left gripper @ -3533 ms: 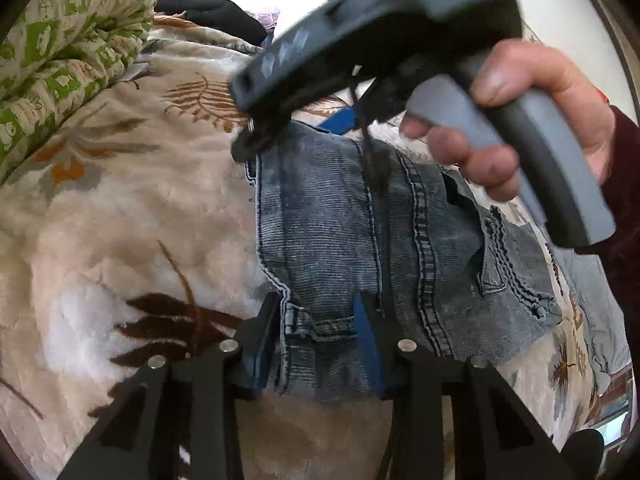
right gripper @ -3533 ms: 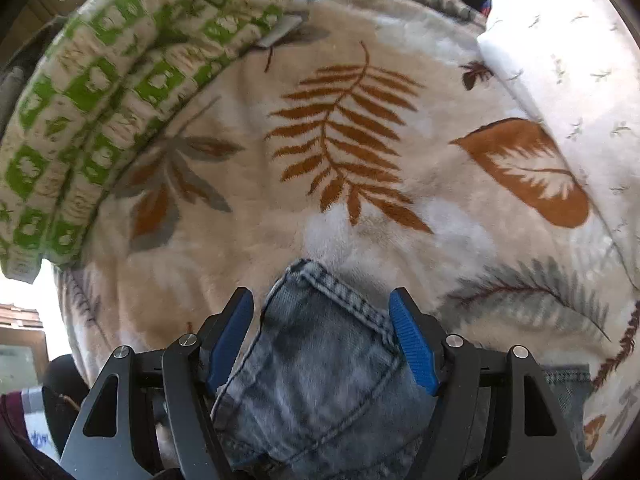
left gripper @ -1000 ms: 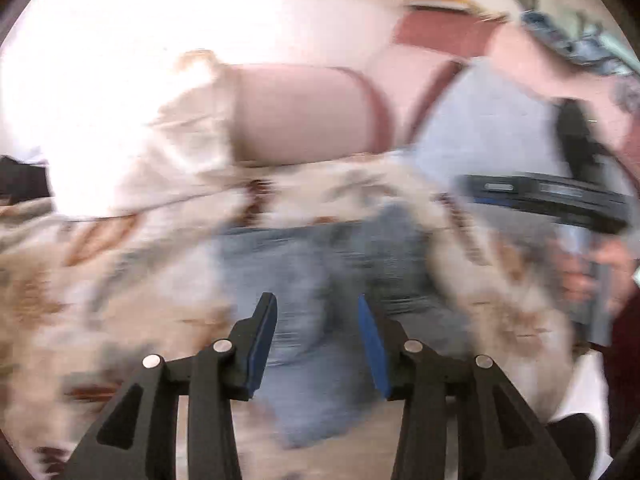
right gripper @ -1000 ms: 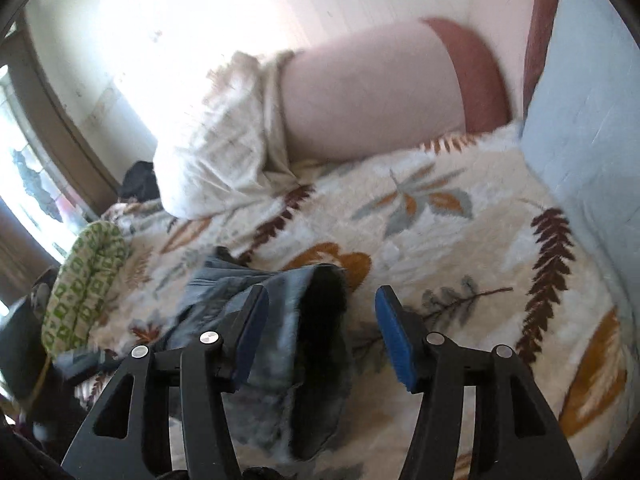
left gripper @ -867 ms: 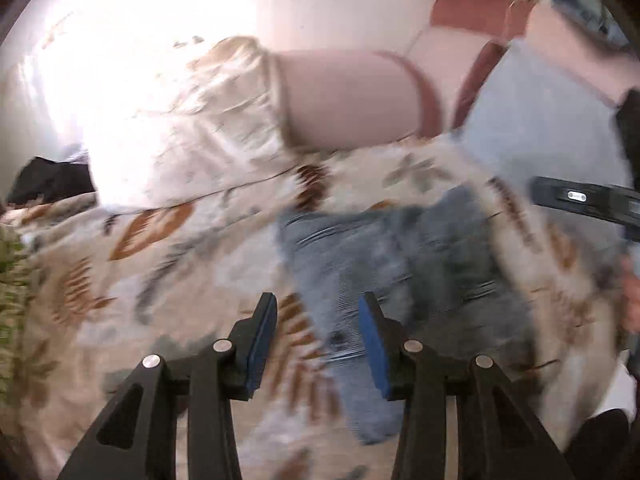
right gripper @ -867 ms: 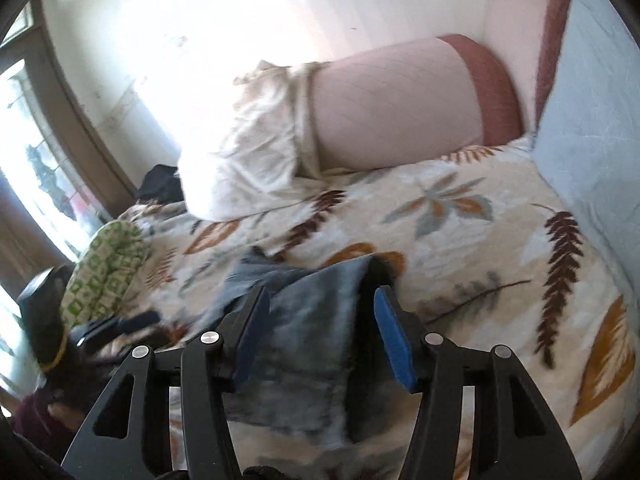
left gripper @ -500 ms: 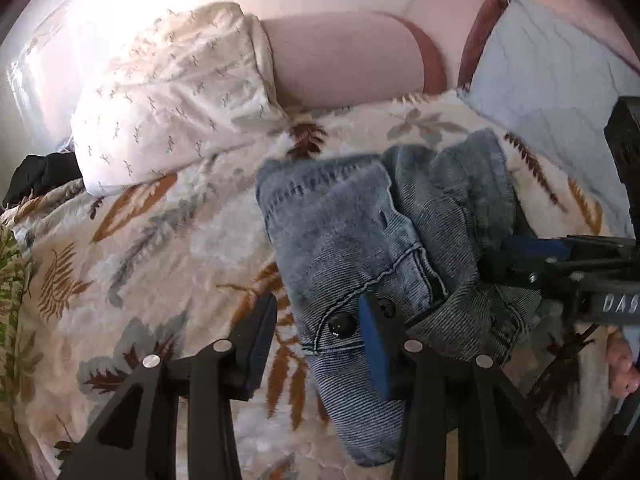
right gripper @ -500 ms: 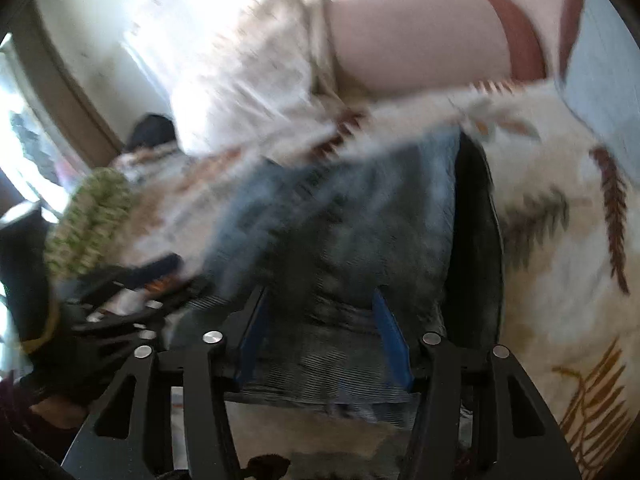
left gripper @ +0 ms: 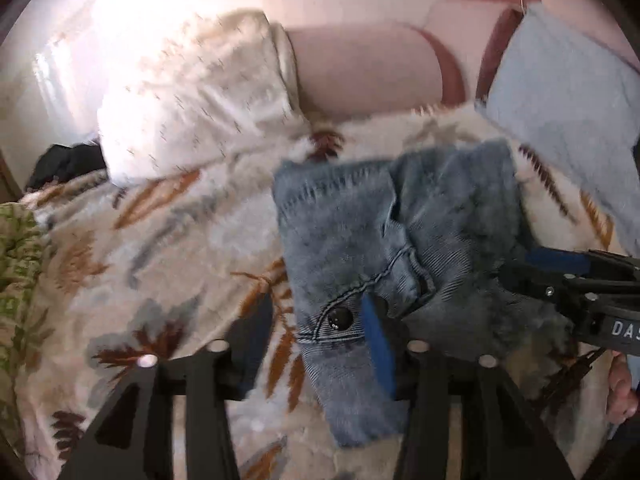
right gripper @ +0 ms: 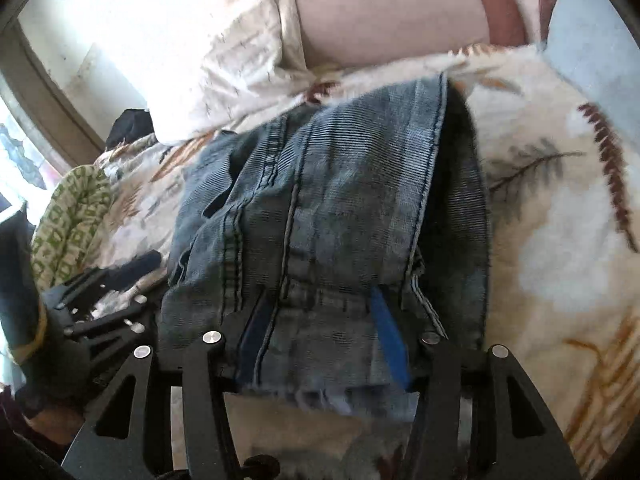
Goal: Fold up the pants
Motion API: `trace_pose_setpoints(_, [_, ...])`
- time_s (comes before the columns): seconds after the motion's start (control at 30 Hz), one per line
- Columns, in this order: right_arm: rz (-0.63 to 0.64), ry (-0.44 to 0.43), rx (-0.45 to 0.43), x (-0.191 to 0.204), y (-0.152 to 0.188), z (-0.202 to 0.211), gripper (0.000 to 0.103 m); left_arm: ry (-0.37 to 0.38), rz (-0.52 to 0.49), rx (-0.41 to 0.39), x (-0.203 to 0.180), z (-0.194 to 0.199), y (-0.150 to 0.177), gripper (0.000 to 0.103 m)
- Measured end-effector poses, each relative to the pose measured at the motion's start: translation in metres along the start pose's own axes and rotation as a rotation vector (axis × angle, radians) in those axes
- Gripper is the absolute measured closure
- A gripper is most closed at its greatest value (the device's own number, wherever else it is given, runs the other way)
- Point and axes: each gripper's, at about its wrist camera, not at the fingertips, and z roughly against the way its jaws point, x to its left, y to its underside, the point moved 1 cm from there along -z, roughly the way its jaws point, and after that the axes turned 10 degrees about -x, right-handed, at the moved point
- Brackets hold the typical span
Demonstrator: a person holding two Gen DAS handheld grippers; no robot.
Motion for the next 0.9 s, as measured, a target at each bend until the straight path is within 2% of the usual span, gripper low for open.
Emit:
trace_pose_setpoints(0.13, [0.019, -0.022, -0.166, 0.014, 0.000, 0.046, 0.045, -0.025, 0.008, -0.124, 0.003, 0.051, -0.011, 0.028])
trace_pose_setpoints(0.27, [-0.012, -0.023, -0.300, 0.019, 0.011, 0.086, 0.040, -0.045, 0.012, -0.207, 0.008, 0.093, -0.017, 0.021])
trace_pose_setpoints(0.4, [0.009, 0.003, -0.395, 0.029, 0.021, 0.116, 0.039, -0.060, 0.025, -0.238, 0.011, 0.121, -0.016, 0.014])
trace_pose_setpoints(0.57, [0.026, 0.031, -0.488, 0.038, 0.027, 0.141, 0.032, -0.089, 0.037, -0.275, 0.012, 0.147, -0.011, 0.001])
trace_pose_setpoints(0.77, [0.079, 0.052, -0.556, 0.051, 0.038, 0.161, 0.025, -0.137, 0.058, -0.272, 0.013, 0.165, -0.010, 0.000])
trace_pose_setpoints(0.8, [0.088, 0.057, -0.566, 0.053, 0.039, 0.162, 0.020, -0.148, 0.059, -0.265, 0.013, 0.166, -0.009, 0.000])
trace_pose_setpoints(0.9, [0.121, 0.060, -0.603, 0.059, 0.043, 0.166, 0.018, -0.199, 0.042, -0.267, 0.013, 0.171, -0.006, 0.000])
